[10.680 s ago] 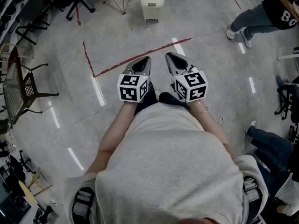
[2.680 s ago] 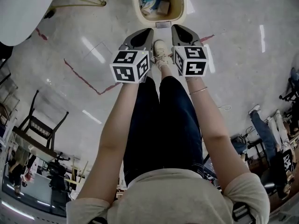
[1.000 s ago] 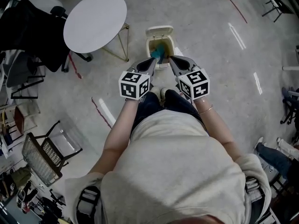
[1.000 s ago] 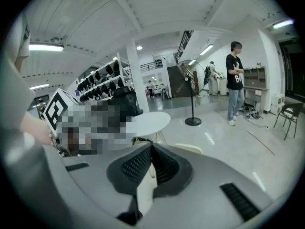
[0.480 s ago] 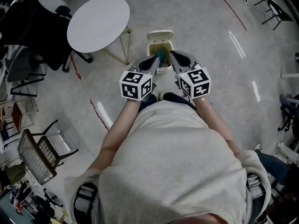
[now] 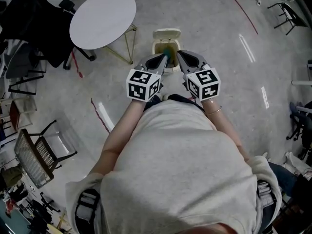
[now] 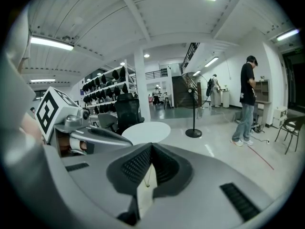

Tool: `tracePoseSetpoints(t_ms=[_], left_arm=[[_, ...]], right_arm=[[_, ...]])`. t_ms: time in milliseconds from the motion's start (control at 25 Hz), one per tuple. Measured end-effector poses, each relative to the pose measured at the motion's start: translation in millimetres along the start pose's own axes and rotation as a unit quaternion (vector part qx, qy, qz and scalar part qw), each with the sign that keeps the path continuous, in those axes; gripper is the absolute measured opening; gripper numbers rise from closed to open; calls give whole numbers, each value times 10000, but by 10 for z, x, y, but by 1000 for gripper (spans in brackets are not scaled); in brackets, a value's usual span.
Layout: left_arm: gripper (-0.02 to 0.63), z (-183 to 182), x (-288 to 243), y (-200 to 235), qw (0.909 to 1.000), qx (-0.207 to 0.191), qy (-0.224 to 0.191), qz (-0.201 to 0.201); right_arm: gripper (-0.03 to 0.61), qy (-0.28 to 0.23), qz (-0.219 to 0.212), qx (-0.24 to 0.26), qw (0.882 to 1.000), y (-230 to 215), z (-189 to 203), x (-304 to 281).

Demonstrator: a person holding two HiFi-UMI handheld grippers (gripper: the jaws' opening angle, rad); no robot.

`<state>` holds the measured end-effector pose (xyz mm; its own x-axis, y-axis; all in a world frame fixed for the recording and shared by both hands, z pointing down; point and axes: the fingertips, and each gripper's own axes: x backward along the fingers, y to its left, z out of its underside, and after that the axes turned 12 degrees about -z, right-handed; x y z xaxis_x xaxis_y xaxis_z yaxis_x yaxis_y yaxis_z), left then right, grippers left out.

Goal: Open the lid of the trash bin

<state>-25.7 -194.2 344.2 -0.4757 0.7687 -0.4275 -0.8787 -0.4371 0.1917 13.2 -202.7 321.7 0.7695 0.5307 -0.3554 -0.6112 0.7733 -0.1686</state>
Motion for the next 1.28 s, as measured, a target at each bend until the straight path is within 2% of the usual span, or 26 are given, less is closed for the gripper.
tracePoseSetpoints(t_ms=[280,1280], left_arm=[[8,72,-21,-54,10000,-21,82,-6],[8,179,-25,-18,9998,33,201,-85]], right_arm=[[8,34,-96,-63,9999,25,68,29],[8,277,4,-81,9996,38,182,19]])
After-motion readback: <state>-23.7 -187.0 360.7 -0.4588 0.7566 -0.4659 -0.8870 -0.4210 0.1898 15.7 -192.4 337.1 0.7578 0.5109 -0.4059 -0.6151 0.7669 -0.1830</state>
